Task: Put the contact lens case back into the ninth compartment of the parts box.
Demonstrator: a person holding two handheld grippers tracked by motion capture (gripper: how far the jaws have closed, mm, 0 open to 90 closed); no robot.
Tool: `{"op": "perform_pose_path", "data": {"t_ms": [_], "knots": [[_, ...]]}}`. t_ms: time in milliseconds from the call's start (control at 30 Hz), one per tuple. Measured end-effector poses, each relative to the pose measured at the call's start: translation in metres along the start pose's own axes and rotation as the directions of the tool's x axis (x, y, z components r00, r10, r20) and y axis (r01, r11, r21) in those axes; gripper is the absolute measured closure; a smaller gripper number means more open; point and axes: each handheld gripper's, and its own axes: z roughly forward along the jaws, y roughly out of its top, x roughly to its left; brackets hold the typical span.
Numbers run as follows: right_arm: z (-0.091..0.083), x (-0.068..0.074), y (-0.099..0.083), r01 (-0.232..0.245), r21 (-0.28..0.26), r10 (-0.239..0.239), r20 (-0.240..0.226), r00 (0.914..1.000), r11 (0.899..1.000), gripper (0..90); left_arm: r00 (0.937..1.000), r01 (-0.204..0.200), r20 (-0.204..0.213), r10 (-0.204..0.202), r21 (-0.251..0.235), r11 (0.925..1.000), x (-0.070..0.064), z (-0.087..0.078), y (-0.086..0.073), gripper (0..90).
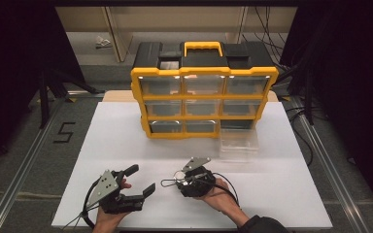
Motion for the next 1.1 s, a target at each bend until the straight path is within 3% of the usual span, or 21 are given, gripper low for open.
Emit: {"op": "perform_pose_path", "data": {"t_ms": [433,1100], "knots": [[-0.017,-0.011,0.005,-0.02,-0.066,0.02,0.006,0.9998,0.998,49.6,1.0,0.006,0.002,-0.006,-0.005,1.0,0.0,0.0,0.0,14.2],[-0.034,-0.02,0.01,-0.038,-0.118,0.039,0.013,0.9991,0.992,49.6,1.0,0.002,0.004,-0.002,-0.004,1.0,0.0,0.0,0.0,14.2]]}}
